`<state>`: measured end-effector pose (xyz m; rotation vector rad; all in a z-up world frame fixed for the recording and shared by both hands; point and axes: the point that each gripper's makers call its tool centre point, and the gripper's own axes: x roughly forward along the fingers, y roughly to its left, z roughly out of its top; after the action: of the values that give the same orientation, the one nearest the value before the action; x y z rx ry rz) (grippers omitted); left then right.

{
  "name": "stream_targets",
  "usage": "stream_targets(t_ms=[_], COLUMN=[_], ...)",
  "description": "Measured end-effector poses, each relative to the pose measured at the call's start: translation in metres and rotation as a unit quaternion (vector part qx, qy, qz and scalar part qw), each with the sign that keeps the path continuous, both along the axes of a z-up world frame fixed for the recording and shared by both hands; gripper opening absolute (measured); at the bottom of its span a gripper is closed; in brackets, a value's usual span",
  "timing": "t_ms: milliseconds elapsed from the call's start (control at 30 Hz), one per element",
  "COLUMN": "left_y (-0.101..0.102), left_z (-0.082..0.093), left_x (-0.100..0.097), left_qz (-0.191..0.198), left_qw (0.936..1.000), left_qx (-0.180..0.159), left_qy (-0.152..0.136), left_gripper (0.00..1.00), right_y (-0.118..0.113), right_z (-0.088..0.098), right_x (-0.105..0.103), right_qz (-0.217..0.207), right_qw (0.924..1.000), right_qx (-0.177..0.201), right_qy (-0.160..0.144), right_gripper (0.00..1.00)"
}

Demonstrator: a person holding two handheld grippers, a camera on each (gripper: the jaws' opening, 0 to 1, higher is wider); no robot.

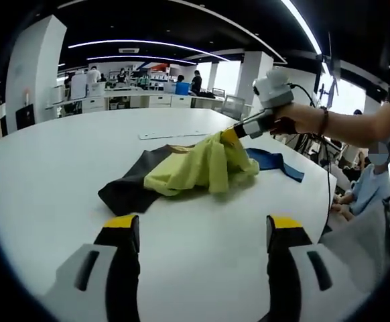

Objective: Fold the garment on the visible template until the final outline fits inside the template.

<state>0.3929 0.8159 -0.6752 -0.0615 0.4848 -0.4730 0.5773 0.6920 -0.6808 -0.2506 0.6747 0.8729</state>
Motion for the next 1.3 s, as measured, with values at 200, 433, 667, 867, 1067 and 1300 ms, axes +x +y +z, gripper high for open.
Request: stream_targets(t_ms=[200,433,667,867,1067,1300], left_y=[-0.008,-0.019,-0.03,-0.037,-0.04,-0.042], left_z=[0.0,-0.008,-0.017,-0.019,-0.017,-0.012], left_x=[0.007,0.01,0.006,0.004,0.003,0.003], left_qz=[-0.007,-0.013,-0.02,-0.02,-0.022,-0.023], left_qw=[1.0,0.9998,0.9994,0.999,0.999,0.9993], left_qx=[-0.005,-0.015,-0.022,-0.031,-0.032,-0.024], left_qy=[-0.001,0.009,0.021,0.025,0.024,0.017], left_gripper=[0.74,0.74,0.73,0.72,0.72,0.71], right_y=[0.012,0.012,0.005,0.001,-0.004,-0.026], right_z=[-0.014,-0.04,-0.069,-0.08,-0.063,-0.02], right_x=[0.008,0.015,0.016,0.016,0.021,0.019], right_qz=[0.011,0.021,0.025,0.041,0.032,-0.001], right_qw=[0.9981,0.9969,0.9944,0.9934,0.9952,0.9975], right_qx=[0.027,-0.005,-0.042,-0.07,-0.053,-0.007], right_qy=[0.054,0.076,0.094,0.081,0.076,0.071], right_gripper=[0.0,0.0,0.02,0.09,0.22,0.45])
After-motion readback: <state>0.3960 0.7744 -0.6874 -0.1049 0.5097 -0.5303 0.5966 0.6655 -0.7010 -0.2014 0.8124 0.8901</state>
